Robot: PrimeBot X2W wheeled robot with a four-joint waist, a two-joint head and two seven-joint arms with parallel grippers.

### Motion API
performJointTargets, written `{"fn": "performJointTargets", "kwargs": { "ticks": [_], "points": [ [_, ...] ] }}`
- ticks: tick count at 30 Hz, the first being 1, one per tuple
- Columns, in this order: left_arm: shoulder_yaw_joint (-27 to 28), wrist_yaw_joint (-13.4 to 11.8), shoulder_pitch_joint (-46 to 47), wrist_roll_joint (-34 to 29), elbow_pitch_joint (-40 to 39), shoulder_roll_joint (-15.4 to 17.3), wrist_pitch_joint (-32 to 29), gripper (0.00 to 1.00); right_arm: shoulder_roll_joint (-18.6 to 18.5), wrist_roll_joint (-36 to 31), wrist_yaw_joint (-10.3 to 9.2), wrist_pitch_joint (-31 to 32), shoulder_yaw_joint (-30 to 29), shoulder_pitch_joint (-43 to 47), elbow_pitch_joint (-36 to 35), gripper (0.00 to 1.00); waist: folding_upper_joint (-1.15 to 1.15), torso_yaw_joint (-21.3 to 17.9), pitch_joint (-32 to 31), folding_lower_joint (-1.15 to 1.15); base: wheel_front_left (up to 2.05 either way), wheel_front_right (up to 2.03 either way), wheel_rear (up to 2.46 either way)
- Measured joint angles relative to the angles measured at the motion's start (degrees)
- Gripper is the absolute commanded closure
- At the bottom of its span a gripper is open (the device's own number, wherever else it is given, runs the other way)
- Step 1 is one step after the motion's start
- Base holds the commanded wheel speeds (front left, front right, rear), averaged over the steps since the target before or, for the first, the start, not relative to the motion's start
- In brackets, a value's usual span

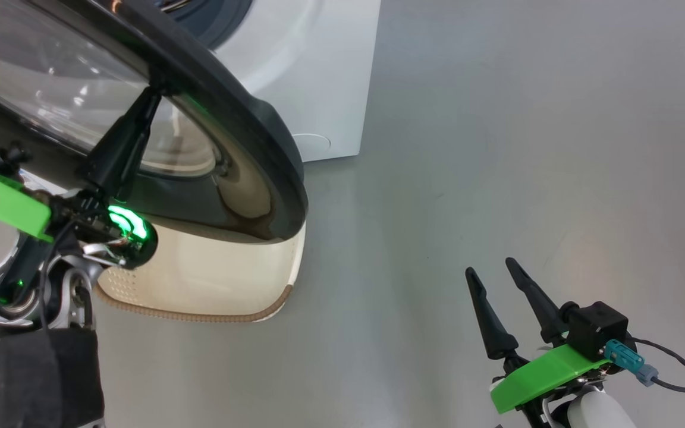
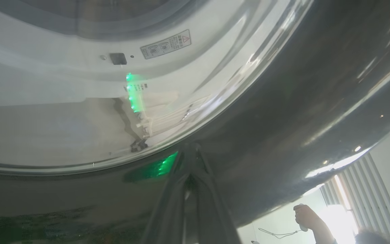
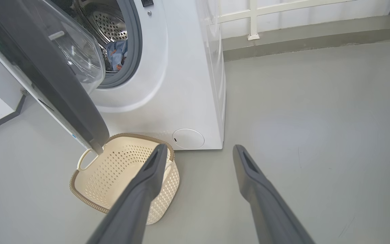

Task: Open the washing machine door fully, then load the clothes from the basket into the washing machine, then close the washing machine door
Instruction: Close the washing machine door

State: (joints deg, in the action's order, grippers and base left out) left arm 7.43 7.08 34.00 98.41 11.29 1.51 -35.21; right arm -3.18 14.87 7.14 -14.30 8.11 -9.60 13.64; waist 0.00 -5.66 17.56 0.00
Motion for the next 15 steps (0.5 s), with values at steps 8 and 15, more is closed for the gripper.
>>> {"fn": "performJointTargets", "kwargs": {
  "ticks": [8,15],
  "points": [
    [0.77,0.00,-2.09,-0.36,-0.12,-0.21,0.71,1.00,0.01,0.00,0.00,-0.01,-1.24,0.01,0.13,0.00,0.00,1.35,-1.95,0.00,0.00,0.00,0.00],
    [0.82,0.00,-7.44,-0.41,-0.35,-0.22,2.64,1.00,0.00,0.43,0.00,-0.01,-1.44,0.20,0.86,0.00,0.00,3.00,-5.43,0.00,0.00,0.00,0.00]
  ]
}}
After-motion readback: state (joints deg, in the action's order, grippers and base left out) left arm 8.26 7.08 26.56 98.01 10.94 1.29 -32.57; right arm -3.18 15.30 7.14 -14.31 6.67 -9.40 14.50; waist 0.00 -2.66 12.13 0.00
